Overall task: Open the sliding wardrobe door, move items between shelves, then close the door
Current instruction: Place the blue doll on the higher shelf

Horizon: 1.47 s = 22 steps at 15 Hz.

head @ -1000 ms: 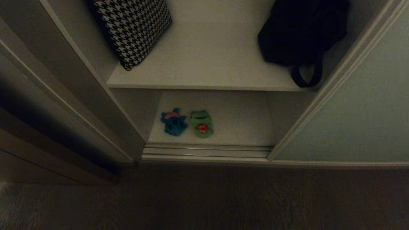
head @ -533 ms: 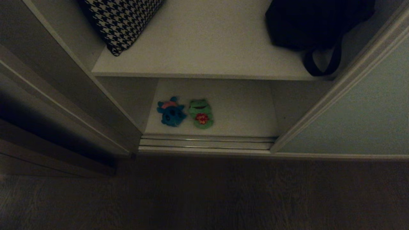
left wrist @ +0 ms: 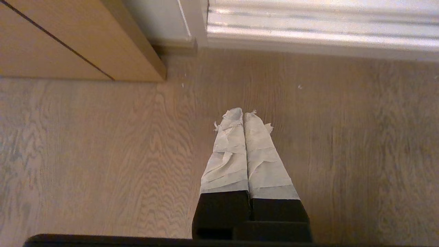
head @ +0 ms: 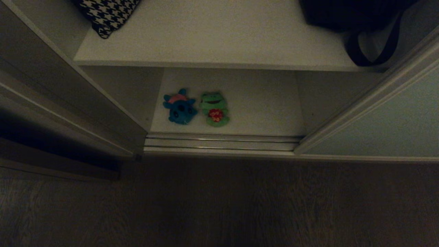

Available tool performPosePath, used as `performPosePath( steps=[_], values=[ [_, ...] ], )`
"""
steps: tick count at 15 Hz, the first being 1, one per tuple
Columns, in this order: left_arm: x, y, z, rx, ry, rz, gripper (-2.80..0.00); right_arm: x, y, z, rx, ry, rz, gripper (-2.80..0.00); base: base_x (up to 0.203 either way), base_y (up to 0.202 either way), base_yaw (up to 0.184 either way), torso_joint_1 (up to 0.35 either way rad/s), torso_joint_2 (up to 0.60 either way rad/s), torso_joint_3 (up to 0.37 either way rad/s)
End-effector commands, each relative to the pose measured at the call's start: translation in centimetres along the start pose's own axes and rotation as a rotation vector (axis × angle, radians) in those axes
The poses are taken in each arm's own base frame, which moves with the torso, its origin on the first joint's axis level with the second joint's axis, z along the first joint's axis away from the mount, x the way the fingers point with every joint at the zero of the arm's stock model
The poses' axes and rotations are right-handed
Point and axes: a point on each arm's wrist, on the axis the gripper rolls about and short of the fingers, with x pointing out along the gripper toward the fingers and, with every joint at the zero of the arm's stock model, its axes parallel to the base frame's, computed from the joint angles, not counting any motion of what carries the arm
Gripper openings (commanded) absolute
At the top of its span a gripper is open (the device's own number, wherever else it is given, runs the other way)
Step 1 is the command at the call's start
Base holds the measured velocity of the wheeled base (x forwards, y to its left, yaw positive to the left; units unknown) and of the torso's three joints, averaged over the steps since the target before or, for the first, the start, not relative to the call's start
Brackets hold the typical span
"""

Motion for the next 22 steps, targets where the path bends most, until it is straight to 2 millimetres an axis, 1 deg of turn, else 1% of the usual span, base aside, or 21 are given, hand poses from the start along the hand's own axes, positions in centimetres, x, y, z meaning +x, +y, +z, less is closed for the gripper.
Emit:
performPosePath(
  steps=[1, 22],
  values=[
    [0.04, 0.00, -0.02, 0.000, 0.005, 0.000, -2.80, -0.02, 0.00, 0.01, 0.000, -0.003, 0.000, -2.80, 0.000, 0.000, 0.000, 0.006, 0.00, -0.193],
    [0.07, 0.00, 0.02, -0.002, -0.004, -0.001, -2.80, -0.02, 0.00, 0.02, 0.000, -0.004, 0.001, -2.80, 0.000, 0.000, 0.000, 0.003, 0.00, -0.196]
  ],
)
